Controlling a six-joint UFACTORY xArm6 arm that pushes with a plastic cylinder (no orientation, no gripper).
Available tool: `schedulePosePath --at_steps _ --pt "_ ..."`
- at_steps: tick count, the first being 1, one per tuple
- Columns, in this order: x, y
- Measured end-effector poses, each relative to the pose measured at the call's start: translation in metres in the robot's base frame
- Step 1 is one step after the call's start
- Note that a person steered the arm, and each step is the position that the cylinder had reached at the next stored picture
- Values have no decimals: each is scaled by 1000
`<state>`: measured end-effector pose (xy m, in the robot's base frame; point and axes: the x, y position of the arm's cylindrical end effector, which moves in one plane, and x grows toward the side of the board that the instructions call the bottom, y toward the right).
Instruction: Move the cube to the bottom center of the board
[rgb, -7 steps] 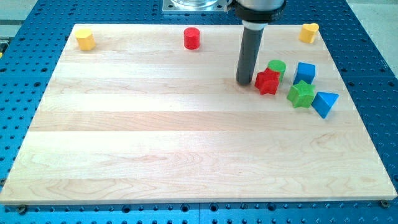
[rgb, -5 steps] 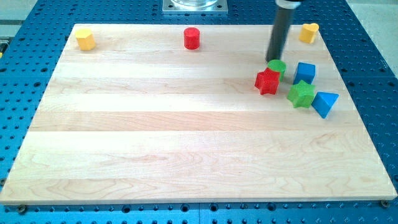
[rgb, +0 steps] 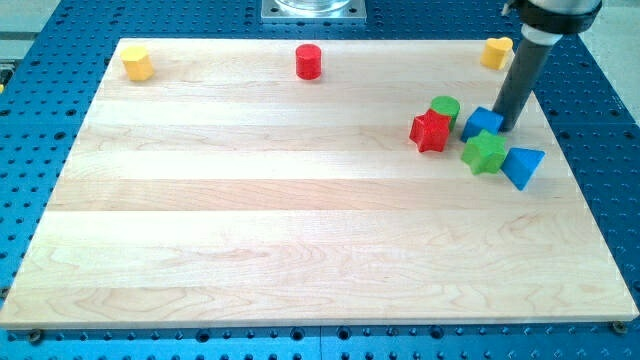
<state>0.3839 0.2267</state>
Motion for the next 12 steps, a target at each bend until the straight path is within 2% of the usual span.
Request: schedulePosePath --at_steps 3,5,6,7,9,11,12 --pt "26 -73" --pt "60 -122" --pt "92 -135" --pt "102 -137" --pt "85 -138" --pt "85 -187" --pt "85 -193"
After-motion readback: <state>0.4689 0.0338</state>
